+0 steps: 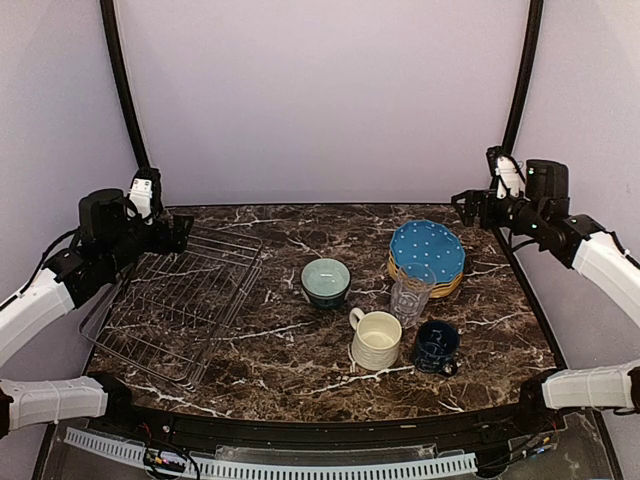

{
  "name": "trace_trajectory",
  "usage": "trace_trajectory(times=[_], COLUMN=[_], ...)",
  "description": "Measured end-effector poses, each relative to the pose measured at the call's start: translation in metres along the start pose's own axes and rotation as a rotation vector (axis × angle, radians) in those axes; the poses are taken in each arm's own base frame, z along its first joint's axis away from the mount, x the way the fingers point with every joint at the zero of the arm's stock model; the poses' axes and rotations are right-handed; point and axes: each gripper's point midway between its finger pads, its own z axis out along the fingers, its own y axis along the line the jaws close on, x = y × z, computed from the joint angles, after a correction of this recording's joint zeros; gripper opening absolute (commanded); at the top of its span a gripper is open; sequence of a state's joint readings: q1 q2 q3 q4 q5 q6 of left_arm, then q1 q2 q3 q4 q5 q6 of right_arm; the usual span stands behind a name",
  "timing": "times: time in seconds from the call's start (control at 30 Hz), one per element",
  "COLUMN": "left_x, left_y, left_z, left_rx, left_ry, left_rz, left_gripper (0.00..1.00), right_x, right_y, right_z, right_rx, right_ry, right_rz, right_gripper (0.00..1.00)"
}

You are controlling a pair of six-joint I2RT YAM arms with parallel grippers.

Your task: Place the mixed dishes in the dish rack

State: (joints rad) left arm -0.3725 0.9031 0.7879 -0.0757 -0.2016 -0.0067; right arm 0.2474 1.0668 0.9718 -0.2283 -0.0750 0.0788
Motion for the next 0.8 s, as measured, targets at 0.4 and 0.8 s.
trace_trajectory(times=[0.4,0.8], left_x=[0.013,0.037], left_y=[0.000,-0.023], left_z=[0.005,0.023], left_rx=[0.000,0.097], left_ry=[0.030,0.223], left_rz=[0.006,0.108], left_gripper=[0.99,0.99], right_x=[0.006,0.003], right_y=[0.000,-0.003], right_z=[0.008,0.011], right_rx=[-0.008,0.003], right_ry=[0.022,0.038], right_rz=[-0.002,0.011], right_gripper=[0.99,0.99])
